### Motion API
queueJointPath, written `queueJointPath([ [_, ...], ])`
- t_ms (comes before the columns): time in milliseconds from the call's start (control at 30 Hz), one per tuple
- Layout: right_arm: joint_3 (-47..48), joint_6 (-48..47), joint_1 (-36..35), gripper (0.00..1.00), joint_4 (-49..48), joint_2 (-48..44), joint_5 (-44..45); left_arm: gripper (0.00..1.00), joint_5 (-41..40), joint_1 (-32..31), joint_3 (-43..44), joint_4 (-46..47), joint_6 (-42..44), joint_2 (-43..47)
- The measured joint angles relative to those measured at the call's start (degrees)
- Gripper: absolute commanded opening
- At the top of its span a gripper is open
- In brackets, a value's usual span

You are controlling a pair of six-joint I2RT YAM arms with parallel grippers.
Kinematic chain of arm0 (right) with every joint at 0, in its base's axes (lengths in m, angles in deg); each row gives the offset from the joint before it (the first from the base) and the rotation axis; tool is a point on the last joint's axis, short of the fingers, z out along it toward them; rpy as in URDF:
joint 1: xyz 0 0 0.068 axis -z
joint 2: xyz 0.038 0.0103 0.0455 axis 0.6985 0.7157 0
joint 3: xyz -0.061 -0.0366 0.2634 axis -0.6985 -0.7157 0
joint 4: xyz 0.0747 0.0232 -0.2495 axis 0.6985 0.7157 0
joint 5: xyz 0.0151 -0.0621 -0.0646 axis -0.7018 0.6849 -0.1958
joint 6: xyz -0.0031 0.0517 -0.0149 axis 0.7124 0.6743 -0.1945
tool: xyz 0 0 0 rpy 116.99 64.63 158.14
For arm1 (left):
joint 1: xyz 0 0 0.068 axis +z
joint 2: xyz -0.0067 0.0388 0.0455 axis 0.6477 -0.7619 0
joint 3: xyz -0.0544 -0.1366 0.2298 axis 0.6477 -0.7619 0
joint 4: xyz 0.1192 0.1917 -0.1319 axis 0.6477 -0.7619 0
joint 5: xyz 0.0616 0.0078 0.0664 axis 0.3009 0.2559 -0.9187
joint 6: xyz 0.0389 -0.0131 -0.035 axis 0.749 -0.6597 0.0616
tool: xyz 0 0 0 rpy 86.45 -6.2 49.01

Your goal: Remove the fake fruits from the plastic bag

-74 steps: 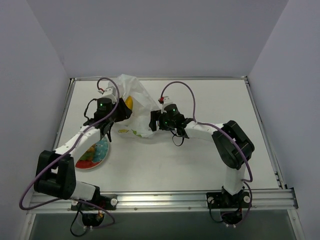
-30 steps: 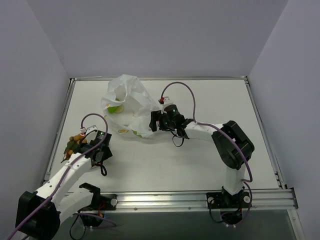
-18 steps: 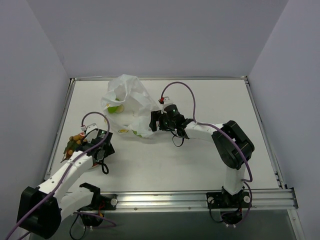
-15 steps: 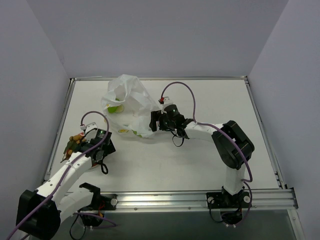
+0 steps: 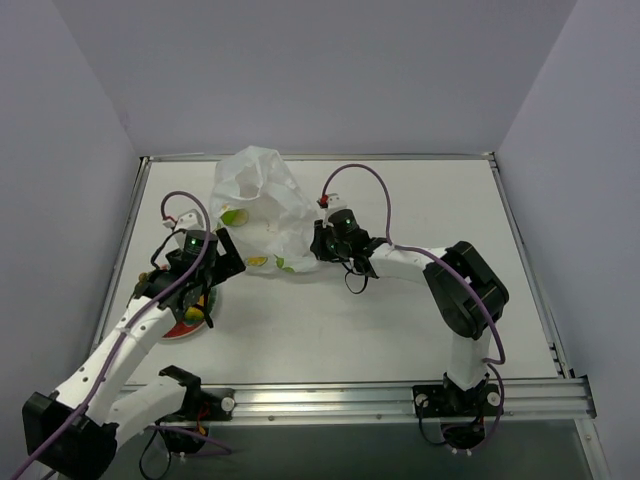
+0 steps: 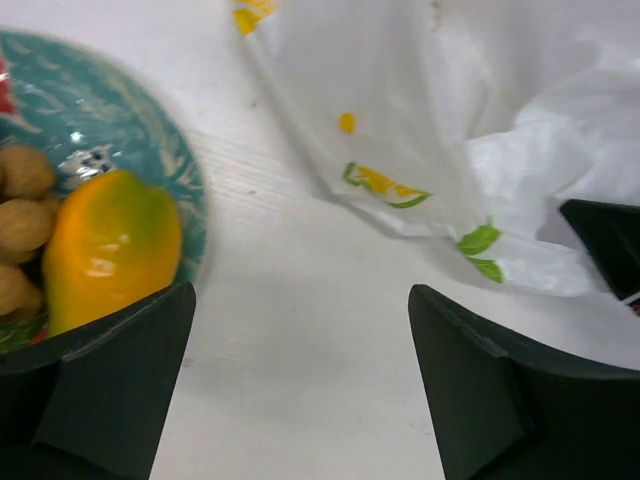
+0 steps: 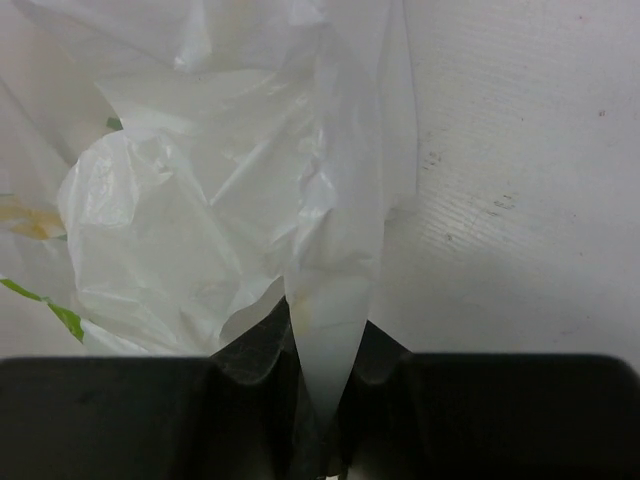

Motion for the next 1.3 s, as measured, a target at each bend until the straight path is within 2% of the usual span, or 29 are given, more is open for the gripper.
queueJointPath([
  [233, 0.0, 0.1, 0.0, 0.08, 0.0, 0.0, 0.0, 0.70, 3.6, -2.7, 11.9, 8.4, -0.5, -15.7],
  [267, 0.0, 0.1, 0.0, 0.08, 0.0, 0.0, 0.0, 0.66, 4.0, -2.8, 13.8, 9.9, -0.5, -18.5],
  [300, 0.0, 0.1, 0.0, 0.08, 0.0, 0.0, 0.0, 0.58, 4.4, -3.0, 15.7, 11.3, -0.6, -21.5],
  [400, 0.0, 0.1, -0.1, 0.08, 0.0, 0.0, 0.0, 0.49, 5.4, -3.2, 22.1, 13.6, -1.2, -31.1],
  [533, 0.0, 0.1, -0.2, 0.08, -0.1, 0.0, 0.0, 0.41, 3.8, -3.0, 27.8, 13.9, -0.6, -40.9],
  [633, 0.0, 0.1, -0.2, 0.08, -0.1, 0.0, 0.0, 0.40, 0.5, -1.5, 28.4, 13.4, 0.5, -44.1],
  [733, -0.1, 0.2, -0.3, 0.08, -0.3, 0.0, 0.0, 0.43, -1.6, 1.8, 28.4, 13.4, 1.5, -45.1],
  [900, -0.3, 0.2, -0.4, 0.08, -0.5, 0.0, 0.0, 0.67, -3.3, 8.0, 26.8, 16.0, 2.0, -44.5],
  [1000, -0.4, 0.2, -0.4, 0.08, -0.7, 0.0, -0.1, 0.78, -3.2, 10.1, 22.9, 18.0, 1.6, -43.2],
  [1167, -0.4, 0.4, -0.5, 0.08, -1.3, 0.0, -0.1, 0.88, -1.4, 11.6, 17.2, 19.6, 1.0, -42.8],
  [1300, -0.4, 0.5, -0.7, 0.08, -1.6, 0.0, -0.4, 0.96, 0.4, 12.6, 16.2, 20.9, 0.7, -42.9],
])
